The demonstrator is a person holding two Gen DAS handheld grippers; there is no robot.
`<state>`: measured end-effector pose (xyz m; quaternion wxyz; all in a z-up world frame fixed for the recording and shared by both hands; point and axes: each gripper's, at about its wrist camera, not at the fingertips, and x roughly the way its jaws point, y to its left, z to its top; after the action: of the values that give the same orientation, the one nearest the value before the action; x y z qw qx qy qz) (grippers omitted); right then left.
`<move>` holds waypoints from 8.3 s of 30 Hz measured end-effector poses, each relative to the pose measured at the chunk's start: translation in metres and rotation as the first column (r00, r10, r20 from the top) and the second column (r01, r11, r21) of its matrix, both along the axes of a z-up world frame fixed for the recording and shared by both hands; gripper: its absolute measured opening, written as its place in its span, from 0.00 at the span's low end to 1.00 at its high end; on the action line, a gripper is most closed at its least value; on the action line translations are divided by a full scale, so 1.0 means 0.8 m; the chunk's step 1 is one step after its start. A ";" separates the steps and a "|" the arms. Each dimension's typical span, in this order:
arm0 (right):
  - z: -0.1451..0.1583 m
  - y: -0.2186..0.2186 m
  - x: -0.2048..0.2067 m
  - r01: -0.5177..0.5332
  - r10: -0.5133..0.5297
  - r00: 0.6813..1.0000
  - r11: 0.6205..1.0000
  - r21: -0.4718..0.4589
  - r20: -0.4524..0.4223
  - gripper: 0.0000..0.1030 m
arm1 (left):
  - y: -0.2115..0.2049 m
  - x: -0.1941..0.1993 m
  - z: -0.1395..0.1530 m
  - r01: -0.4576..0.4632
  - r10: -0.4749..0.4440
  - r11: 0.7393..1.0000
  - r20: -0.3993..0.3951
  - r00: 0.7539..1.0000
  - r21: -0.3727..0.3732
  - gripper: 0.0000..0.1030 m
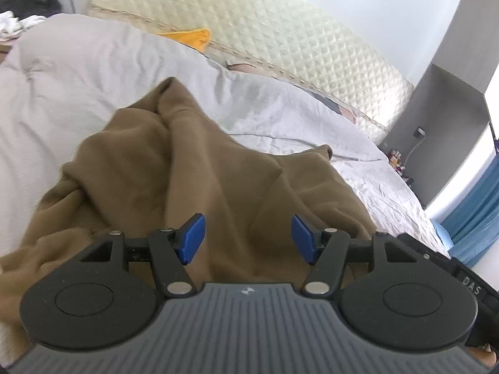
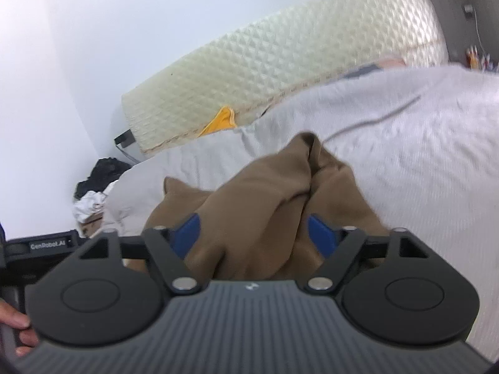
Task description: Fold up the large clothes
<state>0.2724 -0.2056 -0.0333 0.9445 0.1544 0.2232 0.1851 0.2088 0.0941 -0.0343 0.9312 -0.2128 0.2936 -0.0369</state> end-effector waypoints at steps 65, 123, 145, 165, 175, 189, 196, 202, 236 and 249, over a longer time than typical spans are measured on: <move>-0.012 -0.022 0.047 -0.060 0.102 0.977 0.974 0.217 -0.188 0.09 | -0.076 0.019 -0.077 0.307 -0.305 0.950 0.037 0.952 -0.053 0.49; -0.037 -0.098 -0.024 0.220 -0.224 0.851 0.973 -0.066 -0.474 0.71 | -0.043 -0.081 -0.008 0.234 -0.206 0.962 -0.192 0.960 0.138 0.73; -0.110 -0.129 -0.026 0.284 -0.152 0.592 0.958 0.028 -0.792 0.84 | 0.148 -0.151 -0.071 -0.304 0.215 0.951 -0.575 0.790 -0.062 0.88; -0.096 -0.105 -0.041 0.148 0.090 0.680 0.955 0.257 -0.727 0.84 | 0.157 -0.150 -0.100 -0.379 0.194 0.908 -0.622 0.758 -0.179 0.91; -0.091 -0.102 -0.037 0.131 0.087 0.671 0.964 0.233 -0.736 0.82 | 0.155 -0.178 -0.078 -0.230 0.055 0.891 -0.410 0.911 -0.392 0.91; -0.113 -0.077 -0.028 0.098 0.061 0.619 0.983 0.155 -0.783 0.78 | 0.103 -0.109 -0.125 -0.234 0.169 0.972 -0.697 0.697 0.001 0.94; -0.095 -0.068 -0.033 0.023 0.228 0.710 0.938 0.345 -0.667 0.78 | 0.086 -0.134 -0.095 -0.210 0.143 0.977 -0.610 0.780 -0.040 0.85; -0.113 -0.057 -0.027 0.031 0.193 0.640 0.961 0.276 -0.744 0.77 | 0.093 -0.170 -0.064 -0.207 0.116 0.971 -0.516 0.848 -0.121 0.78; -0.052 -0.079 -0.051 0.003 0.234 0.831 0.905 0.425 -0.505 0.16 | 0.110 -0.185 0.033 -0.252 0.177 0.951 -0.349 0.920 -0.181 0.17; 0.048 -0.118 -0.113 -0.070 0.255 0.912 0.870 0.489 -0.322 0.15 | 0.111 -0.278 0.132 -0.164 0.112 0.957 -0.215 0.970 -0.241 0.15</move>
<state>0.1819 -0.3004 0.0050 0.7992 0.3899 0.3614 0.2805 -0.0139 0.1832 0.0716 0.8619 -0.3544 0.3625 0.0123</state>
